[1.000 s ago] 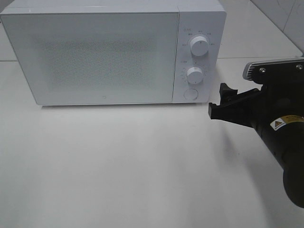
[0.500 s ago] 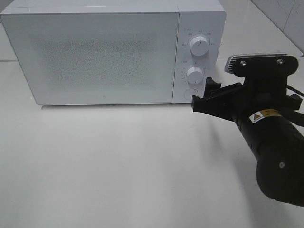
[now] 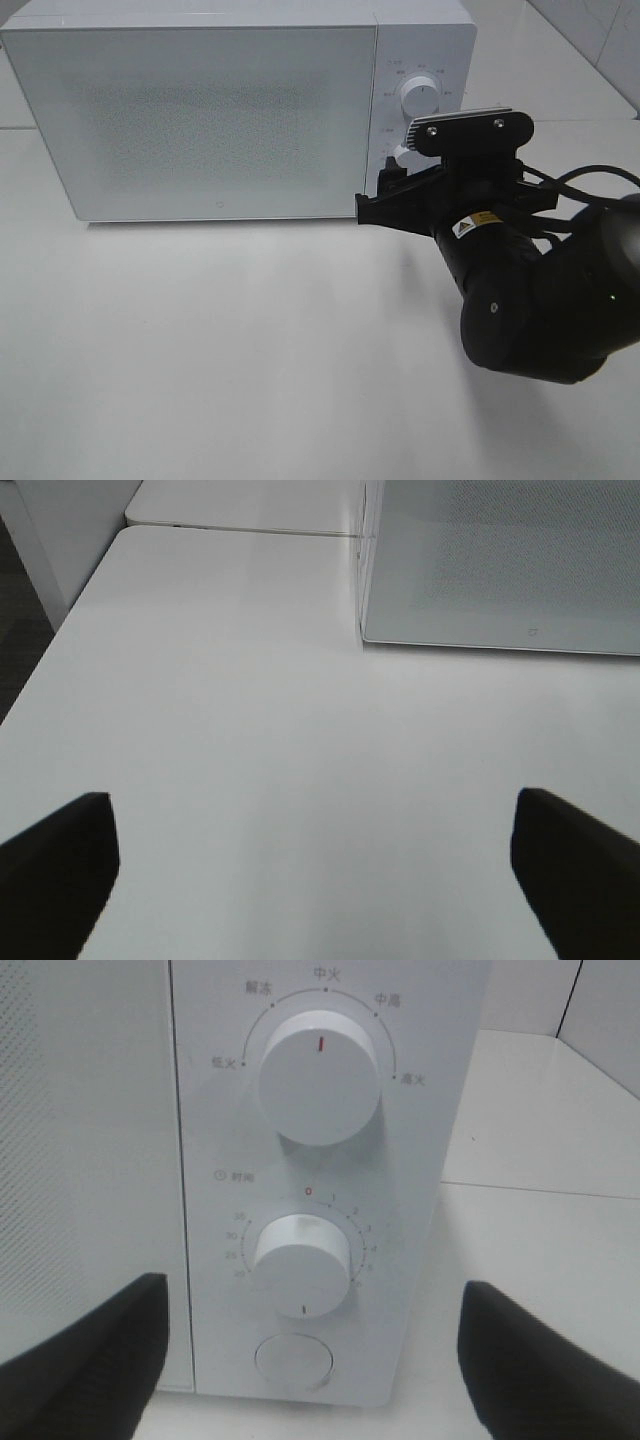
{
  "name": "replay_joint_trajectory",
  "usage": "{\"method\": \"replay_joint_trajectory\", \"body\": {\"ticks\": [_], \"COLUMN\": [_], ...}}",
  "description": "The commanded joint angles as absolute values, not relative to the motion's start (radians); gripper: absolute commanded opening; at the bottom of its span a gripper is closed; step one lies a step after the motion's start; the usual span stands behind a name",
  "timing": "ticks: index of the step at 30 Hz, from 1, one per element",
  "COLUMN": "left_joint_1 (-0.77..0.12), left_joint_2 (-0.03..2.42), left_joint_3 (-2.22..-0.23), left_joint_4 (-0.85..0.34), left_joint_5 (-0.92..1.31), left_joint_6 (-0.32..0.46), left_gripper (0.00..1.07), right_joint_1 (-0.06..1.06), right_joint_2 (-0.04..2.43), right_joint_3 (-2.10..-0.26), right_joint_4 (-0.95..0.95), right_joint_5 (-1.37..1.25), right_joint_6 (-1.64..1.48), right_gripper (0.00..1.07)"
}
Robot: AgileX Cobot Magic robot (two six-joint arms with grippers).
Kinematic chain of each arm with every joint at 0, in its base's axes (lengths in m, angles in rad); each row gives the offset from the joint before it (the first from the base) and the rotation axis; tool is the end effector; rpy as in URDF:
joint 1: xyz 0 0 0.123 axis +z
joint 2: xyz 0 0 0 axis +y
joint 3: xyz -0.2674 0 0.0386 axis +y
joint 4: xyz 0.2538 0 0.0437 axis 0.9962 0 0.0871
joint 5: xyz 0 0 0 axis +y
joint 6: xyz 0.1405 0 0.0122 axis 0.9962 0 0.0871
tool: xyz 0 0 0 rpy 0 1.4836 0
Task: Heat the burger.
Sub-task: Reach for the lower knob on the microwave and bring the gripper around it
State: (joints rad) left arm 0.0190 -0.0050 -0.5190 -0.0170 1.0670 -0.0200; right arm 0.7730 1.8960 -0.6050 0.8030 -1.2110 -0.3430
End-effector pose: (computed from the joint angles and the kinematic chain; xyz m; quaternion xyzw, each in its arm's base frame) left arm 0.0569 -0.0010 0.2629 -0.0161 0.8484 -0.0088 0.5290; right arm 0.3079 0.1677 0.1187 -0.0409 0.7389 -0.0170 0.6723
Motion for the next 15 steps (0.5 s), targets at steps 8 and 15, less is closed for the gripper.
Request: {"method": "replay_joint_trajectory", "body": {"ticks": [8, 15], "left_joint_1": [0.021, 0.021], "left_joint_2": [-0.022, -0.022], "left_joint_3": [-0.517, -0.517], "left_joint_4": [-0.018, -0.017], "left_joint_5": [1.068, 1.068], "left_joint_6": [-0.026, -0.026], "left_gripper": [1.0, 1.0], "right_joint_1": [0.712, 0.712], "right_joint_2": [1.963, 2.019], "right_joint_3": [-0.701, -0.758], "right_joint_4": [0.735, 0.715], "right_joint_5": [-1.22, -1.185], "right_joint_6": [-0.347, -0.34], "right_gripper": [0.76, 0.76]}}
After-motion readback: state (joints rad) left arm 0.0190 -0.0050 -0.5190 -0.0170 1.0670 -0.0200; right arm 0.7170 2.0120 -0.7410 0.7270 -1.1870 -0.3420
